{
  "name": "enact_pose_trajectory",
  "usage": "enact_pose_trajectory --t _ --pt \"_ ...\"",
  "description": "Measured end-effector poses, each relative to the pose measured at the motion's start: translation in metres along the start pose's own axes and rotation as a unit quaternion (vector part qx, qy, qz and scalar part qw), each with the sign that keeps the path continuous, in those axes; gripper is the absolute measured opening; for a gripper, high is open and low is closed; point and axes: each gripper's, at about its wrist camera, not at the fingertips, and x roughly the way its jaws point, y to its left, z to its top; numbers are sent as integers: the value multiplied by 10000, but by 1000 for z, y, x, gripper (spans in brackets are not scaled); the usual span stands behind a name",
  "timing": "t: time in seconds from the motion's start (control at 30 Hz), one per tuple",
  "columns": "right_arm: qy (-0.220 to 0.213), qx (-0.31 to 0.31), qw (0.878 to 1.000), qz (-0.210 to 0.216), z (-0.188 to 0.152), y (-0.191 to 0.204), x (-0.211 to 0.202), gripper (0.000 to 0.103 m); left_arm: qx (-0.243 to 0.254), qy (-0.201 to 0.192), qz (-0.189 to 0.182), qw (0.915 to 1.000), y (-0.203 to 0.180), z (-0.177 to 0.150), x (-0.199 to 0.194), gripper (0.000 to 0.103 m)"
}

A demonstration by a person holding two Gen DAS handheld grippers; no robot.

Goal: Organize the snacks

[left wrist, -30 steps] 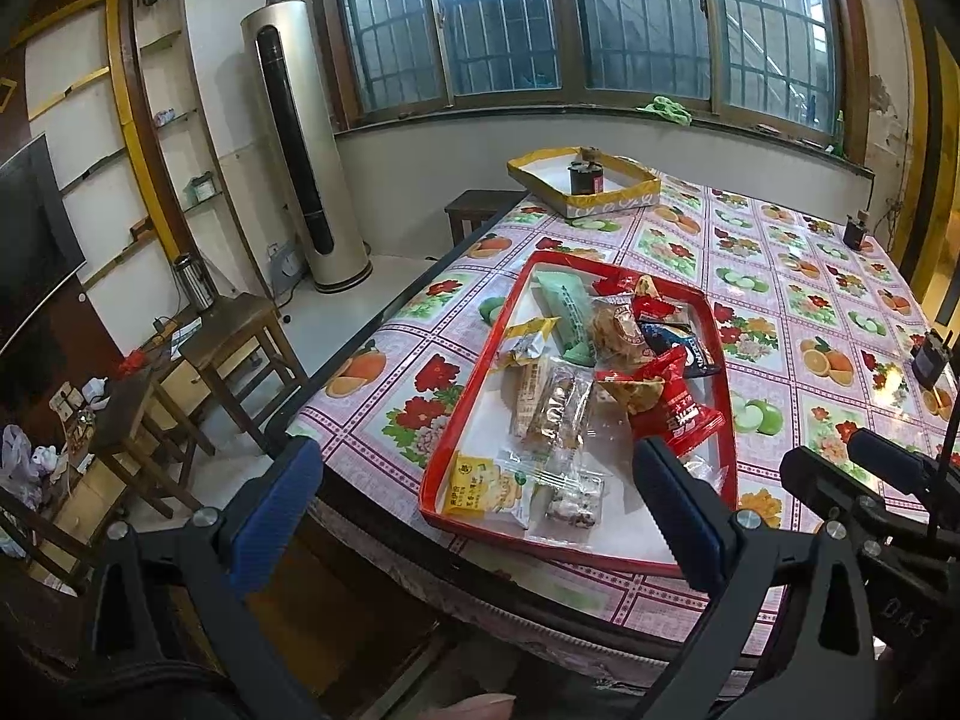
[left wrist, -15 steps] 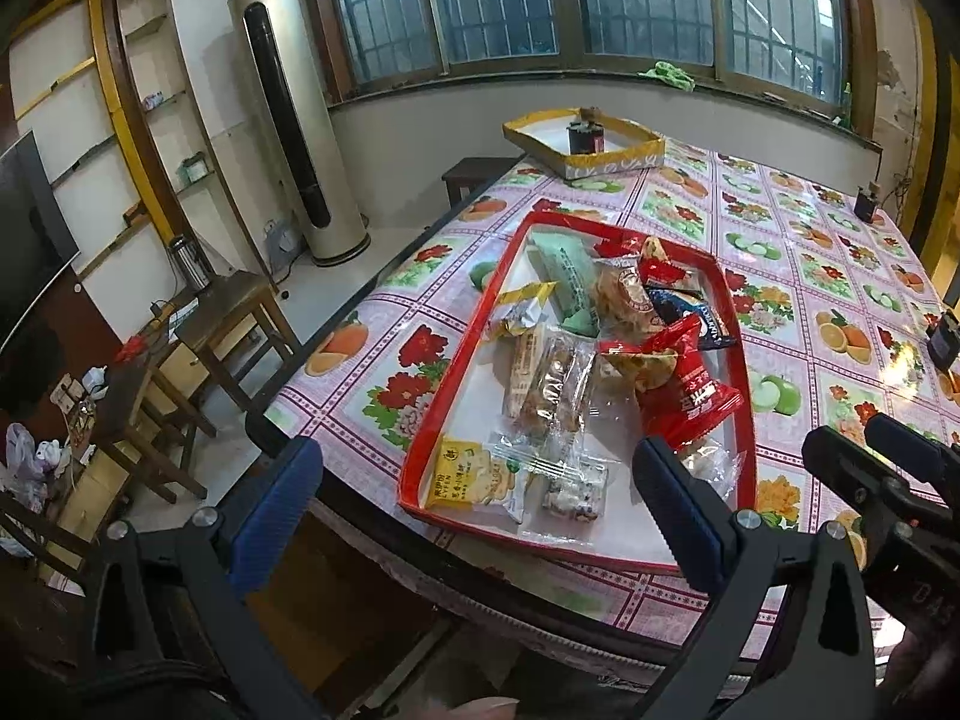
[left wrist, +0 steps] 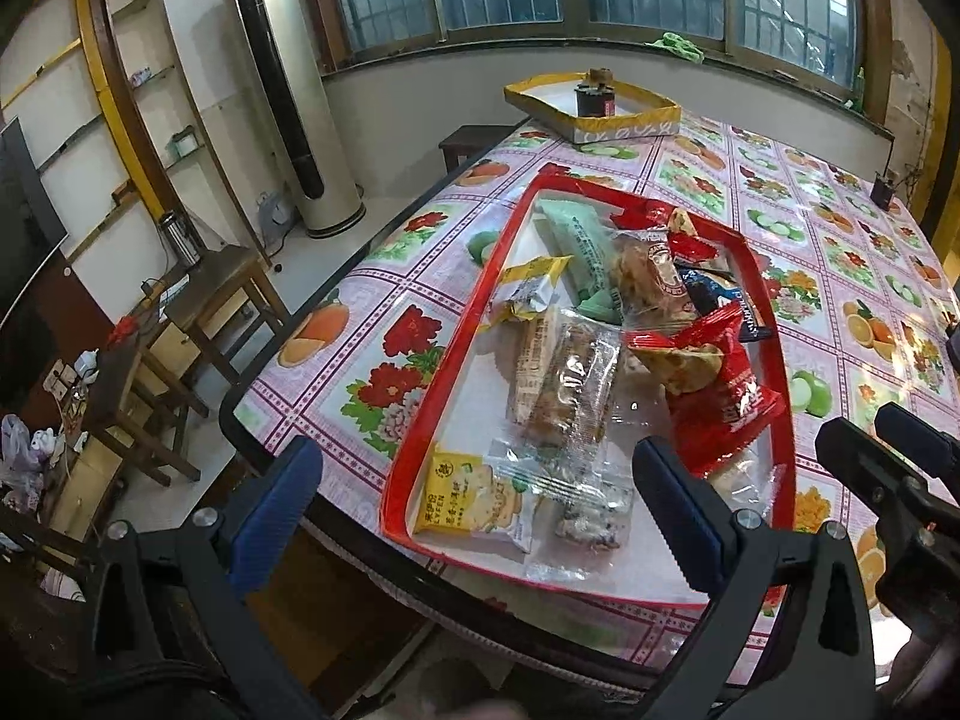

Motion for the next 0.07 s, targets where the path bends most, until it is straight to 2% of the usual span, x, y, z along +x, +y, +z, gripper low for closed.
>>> enact_pose_trajectory --t 0.07 --pt "41 8 10000 5 1 -1 4 69 -99 -70 1 9999 3 1 1 103"
